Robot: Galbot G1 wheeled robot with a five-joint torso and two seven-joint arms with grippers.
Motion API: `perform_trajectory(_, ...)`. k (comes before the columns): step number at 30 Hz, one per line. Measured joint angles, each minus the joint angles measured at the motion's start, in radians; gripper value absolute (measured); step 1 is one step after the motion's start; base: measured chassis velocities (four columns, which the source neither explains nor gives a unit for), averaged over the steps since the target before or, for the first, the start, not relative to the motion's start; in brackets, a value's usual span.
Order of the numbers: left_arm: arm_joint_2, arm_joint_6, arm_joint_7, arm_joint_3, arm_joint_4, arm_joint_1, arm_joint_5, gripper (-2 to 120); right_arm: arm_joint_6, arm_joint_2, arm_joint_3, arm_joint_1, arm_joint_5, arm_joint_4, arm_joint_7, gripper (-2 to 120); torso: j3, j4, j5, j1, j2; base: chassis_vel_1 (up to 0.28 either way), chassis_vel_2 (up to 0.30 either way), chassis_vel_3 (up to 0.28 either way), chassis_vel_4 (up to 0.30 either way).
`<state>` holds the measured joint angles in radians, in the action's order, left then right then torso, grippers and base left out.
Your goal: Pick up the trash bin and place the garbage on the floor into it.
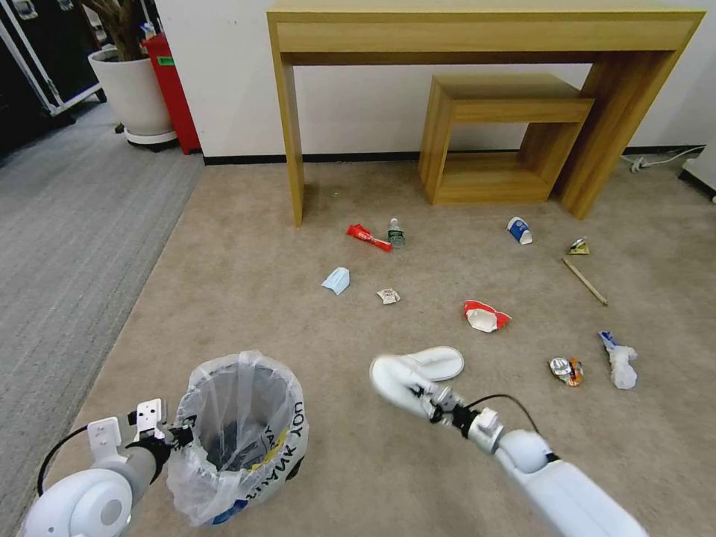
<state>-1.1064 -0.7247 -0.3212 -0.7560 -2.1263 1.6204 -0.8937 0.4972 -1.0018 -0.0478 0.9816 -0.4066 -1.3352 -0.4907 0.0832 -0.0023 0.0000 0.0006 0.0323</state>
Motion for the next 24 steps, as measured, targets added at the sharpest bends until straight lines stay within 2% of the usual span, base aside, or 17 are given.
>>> perform_trajectory(3,0.0,-0.001,-0.001,0.001,-0.005,0.001,-0.001,0,-0.001,0.012,-0.005,0.005,-0.025,-0.048,-0.007,0,0.0,0.0001,0.0,0.0,0.0,0.0,0.0,0.0,0.0)
perform_trajectory(4,0.003,-0.005,-0.004,0.002,-0.021,0.006,-0.008,0,-0.004,0.041,-0.011,0.012,-0.075,-0.173,-0.019,0,0.0,0.0,0.0,0.0,0.0,0.0,0.0,0.0,0.0)
perform_trajectory(5,0.003,-0.005,-0.004,0.002,-0.021,0.006,-0.008,0,-0.004,0.041,-0.011,0.012,-0.075,-0.173,-0.019,0,0.0,0.0,0.0,0.0,0.0,0.0,0.0,0.0,0.0)
perform_trajectory(8,0.004,-0.009,-0.014,0.008,-0.055,0.015,-0.03,0,-0.019,0.077,0.004,0.0,-0.139,-0.377,-0.021,0,0.0,0.0,-0.0003,0.0,0.0,0.0,0.0,0.0,0.0)
perform_trajectory(9,0.004,-0.009,-0.014,0.008,-0.055,0.015,-0.03,0,-0.019,0.077,0.004,0.0,-0.139,-0.377,-0.021,0,0.0,0.0,-0.0003,0.0,0.0,0.0,0.0,0.0,0.0)
perform_trajectory(12,0.009,-0.009,-0.029,0.004,-0.089,0.022,-0.063,0,-0.048,0.092,0.039,-0.03,-0.172,-0.502,-0.015,0,0.0,0.0,-0.0003,0.0,0.0,0.0,0.0,0.0,0.0)
perform_trajectory(17,0.015,-0.009,-0.044,-0.003,-0.112,0.027,-0.084,0,-0.062,0.09,0.09,-0.074,-0.186,-0.544,-0.001,0,0.0,-0.0001,-0.0002,0.0,0.0,0.0,0.0,0.0,0.0)
perform_trajectory(19,0.015,-0.01,-0.047,-0.008,-0.129,0.035,-0.091,0,-0.062,0.077,0.166,-0.128,-0.192,-0.546,0.019,0,0.0,-0.0001,0.0,0.0,0.0,0.0,0.0,0.0,0.0)
perform_trajectory(21,0.014,-0.01,-0.048,-0.008,-0.133,0.037,-0.092,0,-0.061,0.072,0.183,-0.143,-0.193,-0.544,0.023,0,0.0,-0.0001,-0.0001,0.0,0.0,0.0,0.0,0.0,0.0)
perform_trajectory(23,0.007,-0.01,-0.05,-0.013,-0.153,0.048,-0.094,0,-0.054,0.041,0.27,-0.218,-0.193,-0.526,0.043,0,0.0,0.0001,-0.0001,0.0,0.0,0.0,0.0,0.0,0.0)
perform_trajectory(24,0.007,-0.01,-0.05,-0.013,-0.153,0.048,-0.094,0,-0.054,0.041,0.27,-0.218,-0.193,-0.526,0.043,0,0.0,0.0001,-0.0001,0.0,0.0,0.0,0.0,0.0,0.0)
